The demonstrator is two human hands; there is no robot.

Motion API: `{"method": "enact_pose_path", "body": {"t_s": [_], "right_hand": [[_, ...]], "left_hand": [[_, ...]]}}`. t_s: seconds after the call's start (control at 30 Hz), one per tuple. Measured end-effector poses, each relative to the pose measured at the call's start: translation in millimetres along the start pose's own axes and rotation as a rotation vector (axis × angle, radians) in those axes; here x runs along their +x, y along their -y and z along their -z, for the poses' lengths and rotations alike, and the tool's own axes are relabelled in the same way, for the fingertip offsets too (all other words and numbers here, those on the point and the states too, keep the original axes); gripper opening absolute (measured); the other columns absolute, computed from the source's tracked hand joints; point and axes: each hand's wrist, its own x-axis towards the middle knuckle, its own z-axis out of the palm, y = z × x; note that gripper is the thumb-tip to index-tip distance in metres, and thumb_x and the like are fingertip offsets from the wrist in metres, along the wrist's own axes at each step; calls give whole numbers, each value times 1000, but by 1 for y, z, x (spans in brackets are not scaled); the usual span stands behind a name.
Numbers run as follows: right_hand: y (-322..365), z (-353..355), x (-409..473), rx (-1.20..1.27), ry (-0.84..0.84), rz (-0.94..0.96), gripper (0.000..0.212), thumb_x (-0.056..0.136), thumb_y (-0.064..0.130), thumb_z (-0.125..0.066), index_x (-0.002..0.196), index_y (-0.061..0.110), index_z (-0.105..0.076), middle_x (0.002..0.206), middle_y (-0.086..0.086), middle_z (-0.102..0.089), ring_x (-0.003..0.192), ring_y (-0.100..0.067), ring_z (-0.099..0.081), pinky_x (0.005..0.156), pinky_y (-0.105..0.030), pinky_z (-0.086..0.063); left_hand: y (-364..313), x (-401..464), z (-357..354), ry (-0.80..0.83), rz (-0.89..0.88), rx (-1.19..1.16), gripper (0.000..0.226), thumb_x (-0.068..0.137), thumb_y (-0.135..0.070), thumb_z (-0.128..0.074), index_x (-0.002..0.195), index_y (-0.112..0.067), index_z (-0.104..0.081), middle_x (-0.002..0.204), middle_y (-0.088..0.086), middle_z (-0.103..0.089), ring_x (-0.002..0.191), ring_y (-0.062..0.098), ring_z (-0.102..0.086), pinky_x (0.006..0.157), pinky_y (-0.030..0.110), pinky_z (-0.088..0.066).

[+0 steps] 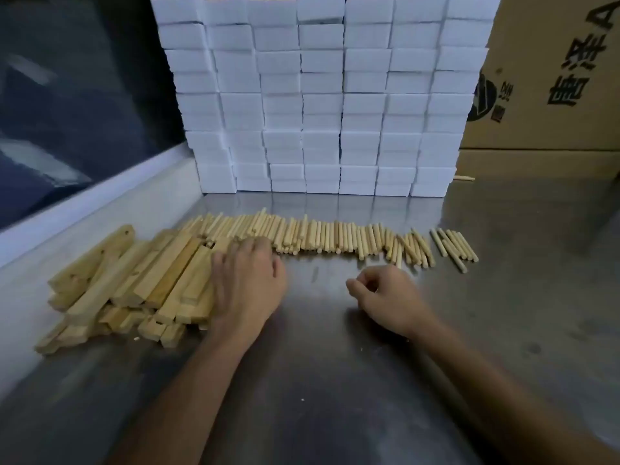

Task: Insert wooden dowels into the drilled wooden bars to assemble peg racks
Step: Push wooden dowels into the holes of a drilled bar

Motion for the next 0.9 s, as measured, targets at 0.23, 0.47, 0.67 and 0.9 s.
{"method": "enact_pose_path", "body": {"t_s": [0.23,0.47,0.67,0.9], "right_hand": [[-1,-11,-2,-49,-115,-4,29,96,41,-57,76,21,-67,70,6,-66,69,-11,-61,70,-37,-54],[5,-6,-11,13,-103,14,29,97,36,-59,74,20,-66,69,3,-66,67,-15,-62,72,-41,-55],[6,-6,-13,21,-130,25,30,97,34,-59,71,21,-65,67,3,-66,65,-14,-61,72,-41,-55],[6,-8,-11,-16,-127,-1,28,97,37,-58,75,22,-67,72,5,-67,71,-13,-62,75,-42,-55]], "left_hand": [[28,9,11,78,329,310,42,84,-40,-64,117,-15,-59,118,14,-57,110,32,-47,92,48,-34],[36,13,14,155,408,213,33,87,-26,-64,118,-16,-61,116,12,-62,111,33,-52,91,46,-36],[30,13,17,68,359,60,33,88,-4,-62,120,-10,-63,119,15,-57,100,34,-59,71,36,-39],[-4,25,8,1,353,-683,27,96,-17,-59,122,-11,-62,102,-6,-59,88,13,-54,71,21,-42]]}}
